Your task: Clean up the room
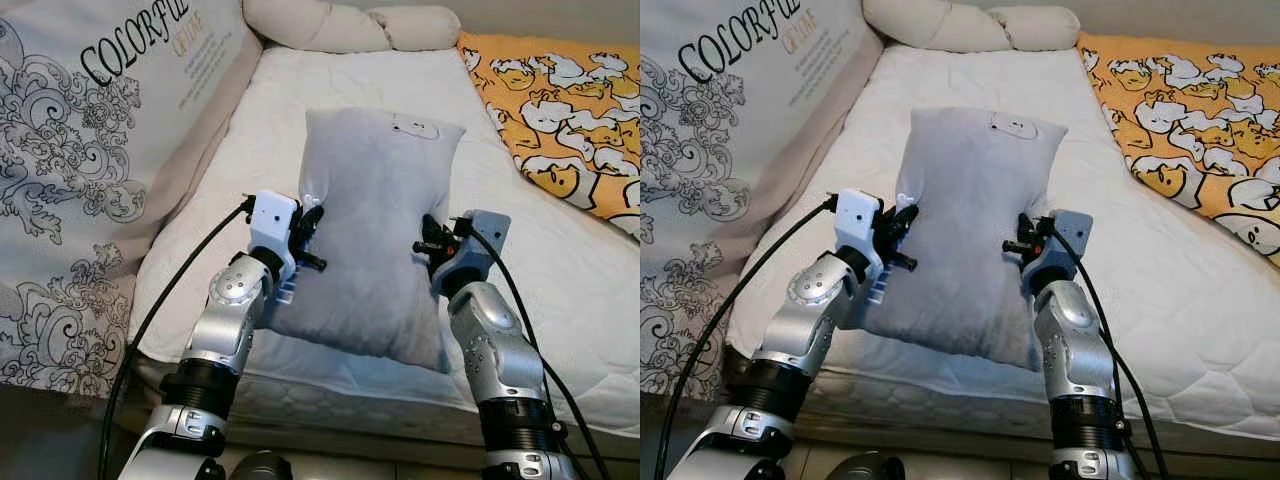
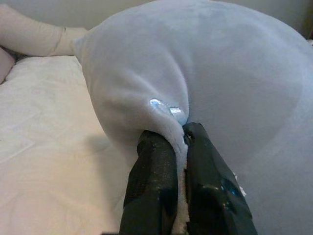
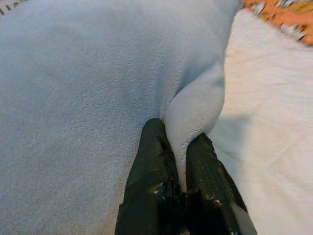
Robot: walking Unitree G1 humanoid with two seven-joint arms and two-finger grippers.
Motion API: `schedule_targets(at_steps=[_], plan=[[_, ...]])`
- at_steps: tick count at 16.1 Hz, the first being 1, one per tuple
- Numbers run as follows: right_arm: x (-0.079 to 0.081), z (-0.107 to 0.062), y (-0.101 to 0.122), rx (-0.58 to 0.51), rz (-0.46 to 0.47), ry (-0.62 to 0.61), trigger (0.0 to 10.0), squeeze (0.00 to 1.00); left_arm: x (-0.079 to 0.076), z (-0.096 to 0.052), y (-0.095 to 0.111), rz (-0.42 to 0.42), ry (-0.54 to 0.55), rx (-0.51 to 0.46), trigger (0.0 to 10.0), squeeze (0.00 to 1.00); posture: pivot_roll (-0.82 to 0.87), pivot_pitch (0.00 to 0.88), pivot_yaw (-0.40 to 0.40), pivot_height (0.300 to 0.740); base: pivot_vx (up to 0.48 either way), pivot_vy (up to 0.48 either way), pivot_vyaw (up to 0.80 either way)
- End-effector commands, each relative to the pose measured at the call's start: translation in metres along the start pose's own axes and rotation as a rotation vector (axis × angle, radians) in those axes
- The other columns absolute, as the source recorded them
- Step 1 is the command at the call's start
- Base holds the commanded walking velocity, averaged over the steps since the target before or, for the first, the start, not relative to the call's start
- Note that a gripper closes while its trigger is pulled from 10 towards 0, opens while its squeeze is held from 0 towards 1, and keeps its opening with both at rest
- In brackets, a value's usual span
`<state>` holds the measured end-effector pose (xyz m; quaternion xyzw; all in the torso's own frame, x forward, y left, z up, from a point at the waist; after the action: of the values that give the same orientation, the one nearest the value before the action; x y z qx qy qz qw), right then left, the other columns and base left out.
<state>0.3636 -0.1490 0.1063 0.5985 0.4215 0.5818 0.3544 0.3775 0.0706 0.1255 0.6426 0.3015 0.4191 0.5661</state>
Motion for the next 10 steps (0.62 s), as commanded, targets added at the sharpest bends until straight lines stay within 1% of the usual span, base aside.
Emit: schedule_targets(at_steps=[1,2,3,5,10], plan=[[0.0011,0.0017,0.0121,-0.061,-0.024,-0.006,10.0,0.0,0.0047,-0.0003,0.0099,0.034,0.015,-0.025,10.0,0.0,0.09,0.0,0.004,0.74,0.0,0.307,0.0],[0.0027,0.0022,0.0109,-0.049,-0.013,0.0,10.0,0.0,0.005,-0.0001,0.0107,0.035,0.015,-0.026,10.0,0.0,0.09,0.0,0.007,0.74,0.0,0.311,0.0],[0.0069,0.0022,0.0069,-0.013,0.004,0.025,10.0,0.0,0.0056,0.0,0.0111,0.037,0.015,-0.023,10.0,0.0,0.09,0.0,0.01,0.74,0.0,0.315,0.0],[0.0082,0.0022,0.003,0.01,0.005,0.032,10.0,0.0,0.0059,-0.0001,0.0104,0.042,0.016,-0.018,10.0,0.0,0.09,0.0,0.015,0.74,0.0,0.358,0.0],[0.0069,0.0023,0.0032,0.009,-0.004,0.03,10.0,0.0,0.005,0.0004,0.0101,0.049,0.012,-0.012,10.0,0.0,0.08,0.0,0.019,0.74,0.0,0.423,0.0]])
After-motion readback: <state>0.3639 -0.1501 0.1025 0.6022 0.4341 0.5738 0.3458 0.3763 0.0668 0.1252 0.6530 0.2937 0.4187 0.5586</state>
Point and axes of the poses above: a point about 5 cm out from each wrist's last joint towards the gripper, its own z axis pointing out of the wrist towards the gripper, its own y axis along the axis of the wrist's last joint, x = y × z, the point moved 5 cm from there along z, pointing out of the wrist towards the gripper, and after that the axes turned 9 degrees about z, right-handed, at the moved point
